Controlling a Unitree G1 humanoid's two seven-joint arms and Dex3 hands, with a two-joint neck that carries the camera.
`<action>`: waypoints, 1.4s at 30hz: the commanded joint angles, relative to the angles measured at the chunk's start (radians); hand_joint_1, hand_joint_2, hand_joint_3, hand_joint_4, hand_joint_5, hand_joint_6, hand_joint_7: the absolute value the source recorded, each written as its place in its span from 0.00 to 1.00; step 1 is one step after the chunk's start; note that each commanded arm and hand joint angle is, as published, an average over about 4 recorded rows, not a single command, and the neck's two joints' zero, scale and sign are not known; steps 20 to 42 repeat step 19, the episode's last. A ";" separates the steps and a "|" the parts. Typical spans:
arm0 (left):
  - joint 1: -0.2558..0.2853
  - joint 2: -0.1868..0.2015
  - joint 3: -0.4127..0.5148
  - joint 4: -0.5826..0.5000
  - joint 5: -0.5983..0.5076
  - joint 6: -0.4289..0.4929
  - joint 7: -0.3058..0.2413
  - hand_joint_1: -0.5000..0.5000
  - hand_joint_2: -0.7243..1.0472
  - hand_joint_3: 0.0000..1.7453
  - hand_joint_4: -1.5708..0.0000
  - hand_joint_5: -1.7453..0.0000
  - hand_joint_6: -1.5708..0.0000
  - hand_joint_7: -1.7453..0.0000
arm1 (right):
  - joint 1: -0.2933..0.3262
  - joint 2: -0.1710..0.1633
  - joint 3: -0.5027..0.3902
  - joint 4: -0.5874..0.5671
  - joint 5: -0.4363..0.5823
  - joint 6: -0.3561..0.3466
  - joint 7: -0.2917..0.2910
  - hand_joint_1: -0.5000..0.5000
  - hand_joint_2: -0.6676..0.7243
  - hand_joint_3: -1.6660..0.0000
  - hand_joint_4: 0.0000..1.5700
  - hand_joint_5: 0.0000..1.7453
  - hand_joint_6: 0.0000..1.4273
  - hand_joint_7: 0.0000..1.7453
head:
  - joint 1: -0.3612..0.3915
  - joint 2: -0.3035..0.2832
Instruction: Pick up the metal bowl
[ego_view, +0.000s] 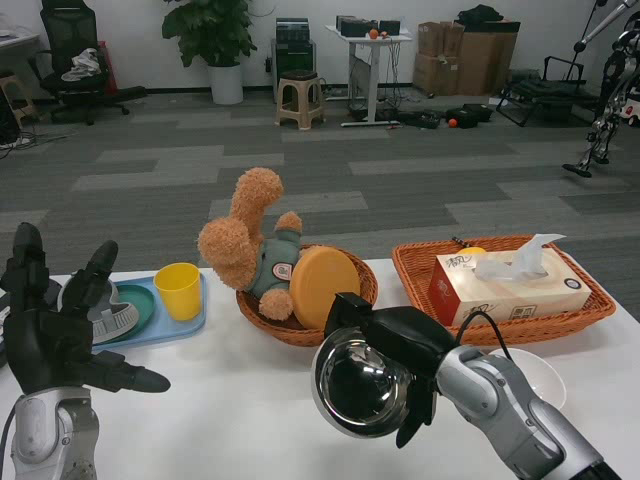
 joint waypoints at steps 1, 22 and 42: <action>0.012 0.007 0.002 0.006 -0.007 -0.012 0.001 0.02 0.00 0.05 0.55 0.94 0.90 0.96 | -0.014 0.005 0.002 0.009 0.009 -0.010 -0.008 0.04 0.18 0.57 0.93 0.89 0.24 0.96 | 0.001 -0.016; 0.017 0.007 0.003 0.006 -0.007 -0.011 0.002 0.02 0.00 0.05 0.55 0.94 0.90 0.96 | -0.014 0.009 -0.001 0.024 0.023 -0.016 -0.010 0.04 0.14 0.57 0.93 0.89 0.28 0.96 | -0.003 -0.027; 0.017 0.007 0.003 0.006 -0.007 -0.011 0.002 0.02 0.00 0.05 0.55 0.94 0.90 0.96 | -0.014 0.009 -0.001 0.024 0.023 -0.016 -0.010 0.04 0.14 0.57 0.93 0.89 0.28 0.96 | -0.003 -0.027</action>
